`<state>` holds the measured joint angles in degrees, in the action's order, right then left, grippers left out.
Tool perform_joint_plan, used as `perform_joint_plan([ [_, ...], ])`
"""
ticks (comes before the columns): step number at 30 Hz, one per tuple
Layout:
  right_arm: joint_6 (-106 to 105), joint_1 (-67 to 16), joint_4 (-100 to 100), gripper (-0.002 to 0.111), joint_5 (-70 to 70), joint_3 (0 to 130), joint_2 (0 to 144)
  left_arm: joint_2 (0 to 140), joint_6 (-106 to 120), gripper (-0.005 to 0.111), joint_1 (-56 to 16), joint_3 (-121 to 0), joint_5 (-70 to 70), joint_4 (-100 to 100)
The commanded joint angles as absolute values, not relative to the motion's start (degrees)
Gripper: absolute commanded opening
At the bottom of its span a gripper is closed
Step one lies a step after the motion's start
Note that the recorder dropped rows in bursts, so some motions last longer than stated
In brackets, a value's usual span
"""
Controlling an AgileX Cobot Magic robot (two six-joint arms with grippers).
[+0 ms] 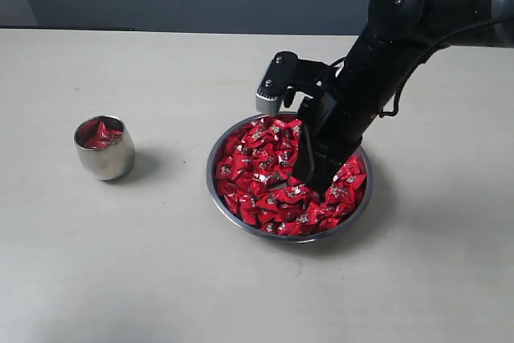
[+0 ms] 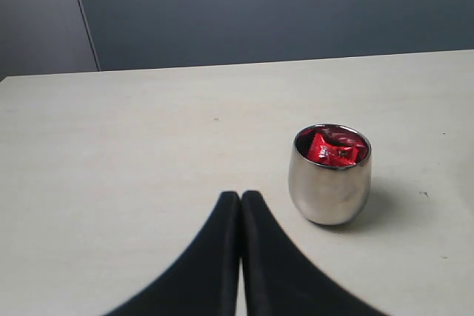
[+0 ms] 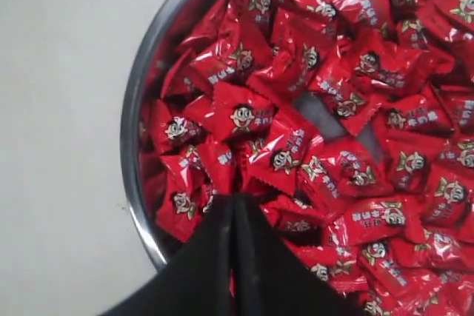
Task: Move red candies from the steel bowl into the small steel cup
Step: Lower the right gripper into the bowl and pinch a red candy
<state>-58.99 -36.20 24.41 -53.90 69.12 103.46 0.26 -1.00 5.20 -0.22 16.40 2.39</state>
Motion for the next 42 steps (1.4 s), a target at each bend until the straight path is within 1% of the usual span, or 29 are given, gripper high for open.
perform_joint_plan([
  [1,-58.92,-36.92,23.46,-0.001,-52.74,68.91,103.76,0.00,-1.15,0.000,4.76,0.00,16.30,2.43],
  [5,-58.92,-39.77,22.72,-0.001,-51.66,68.91,105.69,0.00,-1.15,0.000,4.76,0.00,16.30,2.43],
  [9,-58.11,-42.30,17.35,-0.001,-51.66,68.91,107.55,0.00,-1.15,0.000,4.76,0.00,16.30,2.43],
  [23,-56.53,-42.43,17.59,0.000,-52.02,68.91,108.13,0.00,-1.15,0.000,4.76,0.00,16.30,2.43],
  [25,-56.14,-42.43,18.52,0.009,-52.14,68.91,108.13,0.00,-1.15,0.000,4.76,0.00,16.30,2.43],
  [27,-55.37,-42.43,18.88,0.023,-52.14,68.91,108.13,0.00,-1.15,0.000,4.76,0.00,16.30,2.43],
  [29,-55.37,-42.43,18.88,0.034,-52.14,68.91,108.13,0.00,-1.15,0.000,4.76,0.00,16.30,2.43],
  [30,-55.37,-42.43,18.74,0.038,-52.14,68.91,108.13,0.00,-1.15,0.000,4.76,0.00,16.30,2.43],
  [31,-55.32,-42.43,18.64,0.039,-51.76,68.91,108.13,0.00,-1.15,0.000,4.76,0.00,16.30,2.43],
  [42,-55.32,-42.43,18.50,0.040,-48.89,68.91,108.87,0.00,-1.15,0.000,4.76,0.00,16.30,2.43],
])
